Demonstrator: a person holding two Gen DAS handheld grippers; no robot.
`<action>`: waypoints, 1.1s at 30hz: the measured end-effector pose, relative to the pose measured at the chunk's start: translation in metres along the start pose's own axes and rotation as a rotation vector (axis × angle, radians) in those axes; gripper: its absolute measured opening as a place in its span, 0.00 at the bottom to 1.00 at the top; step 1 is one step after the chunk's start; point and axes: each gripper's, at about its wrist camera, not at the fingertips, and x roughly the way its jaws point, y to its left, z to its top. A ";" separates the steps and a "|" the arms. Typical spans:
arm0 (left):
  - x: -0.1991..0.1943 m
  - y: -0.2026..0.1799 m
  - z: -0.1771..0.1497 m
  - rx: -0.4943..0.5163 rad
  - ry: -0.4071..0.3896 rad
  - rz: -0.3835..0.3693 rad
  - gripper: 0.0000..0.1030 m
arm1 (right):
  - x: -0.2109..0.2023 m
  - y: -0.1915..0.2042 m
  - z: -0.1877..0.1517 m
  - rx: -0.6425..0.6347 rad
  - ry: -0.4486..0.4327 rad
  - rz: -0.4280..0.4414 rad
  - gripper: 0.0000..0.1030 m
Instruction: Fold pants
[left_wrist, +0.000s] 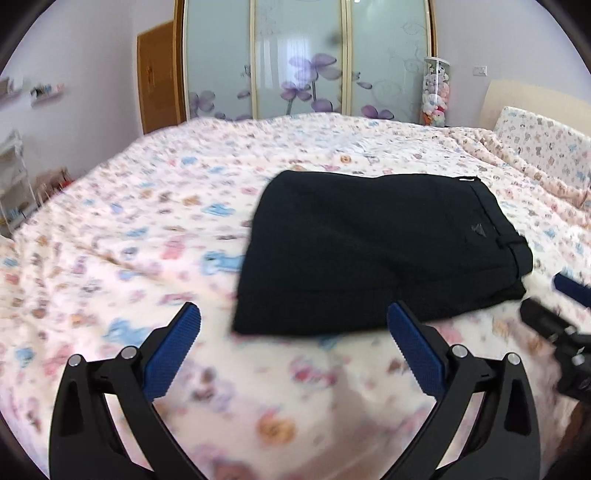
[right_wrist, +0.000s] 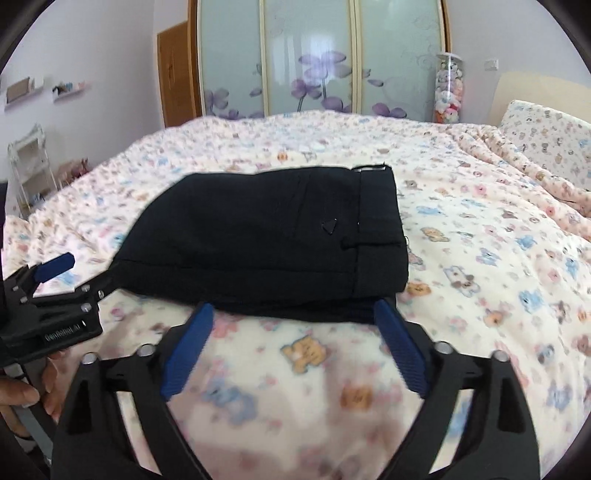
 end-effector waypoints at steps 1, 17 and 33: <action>-0.005 0.001 -0.004 0.008 -0.004 -0.003 0.98 | -0.005 0.003 -0.004 0.006 -0.010 0.002 0.93; -0.045 0.003 -0.058 0.025 -0.053 -0.041 0.98 | -0.034 0.024 -0.057 0.037 -0.071 -0.074 0.99; -0.041 -0.002 -0.068 0.053 -0.034 -0.005 0.98 | -0.031 0.040 -0.065 -0.033 -0.106 -0.181 0.99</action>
